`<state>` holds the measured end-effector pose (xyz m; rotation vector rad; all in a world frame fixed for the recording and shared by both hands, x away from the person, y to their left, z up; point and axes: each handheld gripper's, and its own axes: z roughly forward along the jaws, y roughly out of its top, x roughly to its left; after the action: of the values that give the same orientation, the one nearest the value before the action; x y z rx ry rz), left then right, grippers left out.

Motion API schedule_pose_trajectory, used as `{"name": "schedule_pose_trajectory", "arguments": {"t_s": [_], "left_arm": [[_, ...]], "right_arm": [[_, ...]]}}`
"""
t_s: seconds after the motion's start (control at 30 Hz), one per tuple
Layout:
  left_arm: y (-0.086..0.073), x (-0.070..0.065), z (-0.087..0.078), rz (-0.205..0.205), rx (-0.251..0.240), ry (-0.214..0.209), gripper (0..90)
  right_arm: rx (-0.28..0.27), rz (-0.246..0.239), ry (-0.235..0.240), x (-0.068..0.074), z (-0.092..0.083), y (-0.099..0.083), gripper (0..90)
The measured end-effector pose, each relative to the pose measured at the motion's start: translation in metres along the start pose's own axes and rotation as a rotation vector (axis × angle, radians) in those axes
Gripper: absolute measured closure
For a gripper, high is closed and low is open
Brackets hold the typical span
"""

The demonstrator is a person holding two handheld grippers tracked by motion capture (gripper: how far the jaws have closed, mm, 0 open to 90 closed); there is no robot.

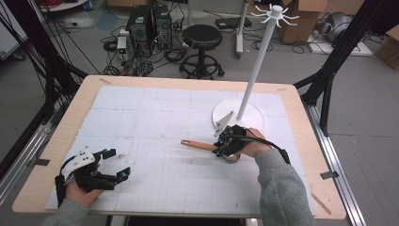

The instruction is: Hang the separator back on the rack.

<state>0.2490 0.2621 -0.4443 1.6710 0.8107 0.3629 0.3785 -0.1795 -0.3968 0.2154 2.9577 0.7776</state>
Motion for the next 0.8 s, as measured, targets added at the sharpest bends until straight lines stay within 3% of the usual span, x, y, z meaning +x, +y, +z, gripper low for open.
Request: {"name": "schedule_pose_trajectory", "arguments": {"t_s": [0.23,0.57,0.8], "left_arm": [[0.0,0.0,0.0,-0.002,-0.005,0.001,1.8],[0.002,-0.001,0.004,0.003,-0.006,0.0,1.8],[0.002,0.0,0.006,0.003,-0.007,0.001,1.8]], "right_arm": [[-0.067,0.043,-0.011,0.002,-0.012,-0.011,69.7],[-0.231,0.095,-0.074,0.007,-0.036,-0.035,69.8],[-0.28,0.14,-0.088,0.009,-0.046,-0.048,69.7]]}}
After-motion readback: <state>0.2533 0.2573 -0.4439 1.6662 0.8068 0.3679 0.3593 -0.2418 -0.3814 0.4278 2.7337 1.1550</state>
